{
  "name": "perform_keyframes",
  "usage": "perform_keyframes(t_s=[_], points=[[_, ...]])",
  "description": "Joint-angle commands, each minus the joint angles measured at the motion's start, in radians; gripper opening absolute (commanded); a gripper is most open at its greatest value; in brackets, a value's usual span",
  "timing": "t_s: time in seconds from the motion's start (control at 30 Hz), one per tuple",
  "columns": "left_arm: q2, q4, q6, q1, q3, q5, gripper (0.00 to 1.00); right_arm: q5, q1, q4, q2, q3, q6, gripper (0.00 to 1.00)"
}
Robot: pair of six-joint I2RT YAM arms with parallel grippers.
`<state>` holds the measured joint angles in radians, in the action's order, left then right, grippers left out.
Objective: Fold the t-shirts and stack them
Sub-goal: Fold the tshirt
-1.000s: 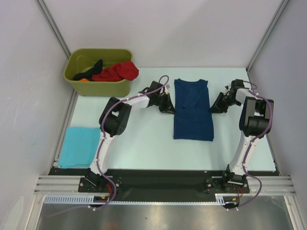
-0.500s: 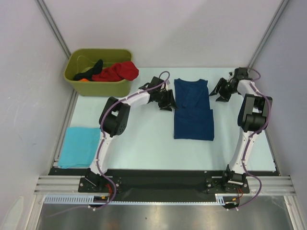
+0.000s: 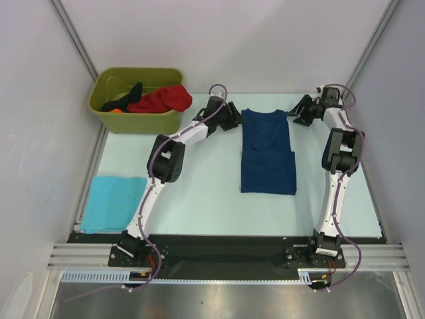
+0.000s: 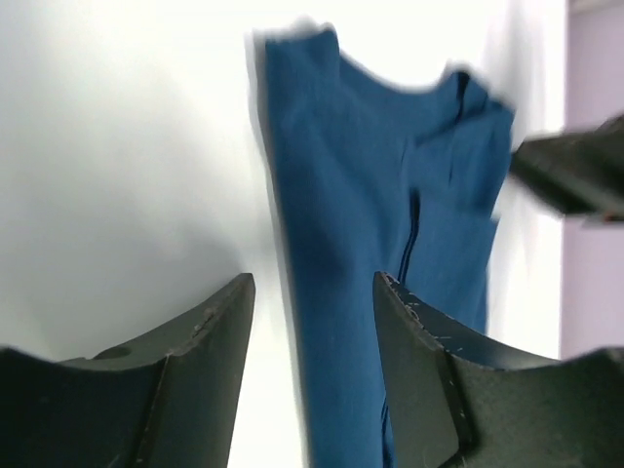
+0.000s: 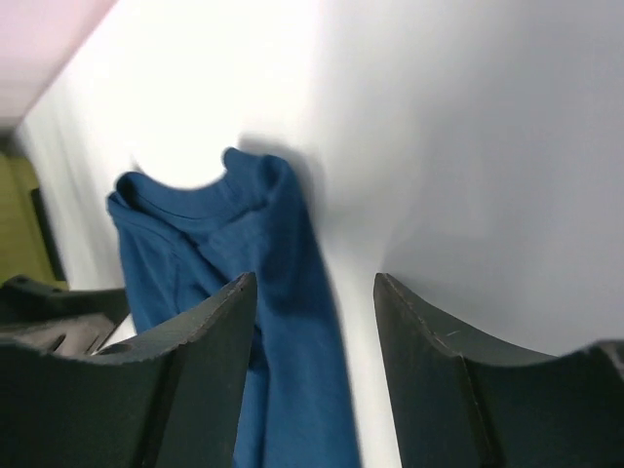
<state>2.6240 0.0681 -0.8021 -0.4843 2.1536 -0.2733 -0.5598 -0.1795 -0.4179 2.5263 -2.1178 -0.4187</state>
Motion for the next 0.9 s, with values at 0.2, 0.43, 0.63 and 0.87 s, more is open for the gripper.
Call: perform_keyframes(t_s=[0.2,0.43,0.63,0.87], points=[[0.113,-0.223,-0.265,-0.007,0.078,0.131,0.5,-0.029,0.051,0.039,0.094,-0.094,-0.026,0.52],[0.168,-0.191,-0.29,-0.023,0.164,0.169,0.45,-0.009,0.051,0.047,0.1,-0.079,-0.025,0.51],[0.177,-0.208,-0.318,-0.016,0.17,0.209,0.21,-0.005,0.058,0.051,0.123,-0.087,-0.035,0.34],[0.154,-0.217,-0.319,0.015,0.175,0.247,0.0,-0.028,0.077,0.077,0.164,-0.158,-0.107,0.05]])
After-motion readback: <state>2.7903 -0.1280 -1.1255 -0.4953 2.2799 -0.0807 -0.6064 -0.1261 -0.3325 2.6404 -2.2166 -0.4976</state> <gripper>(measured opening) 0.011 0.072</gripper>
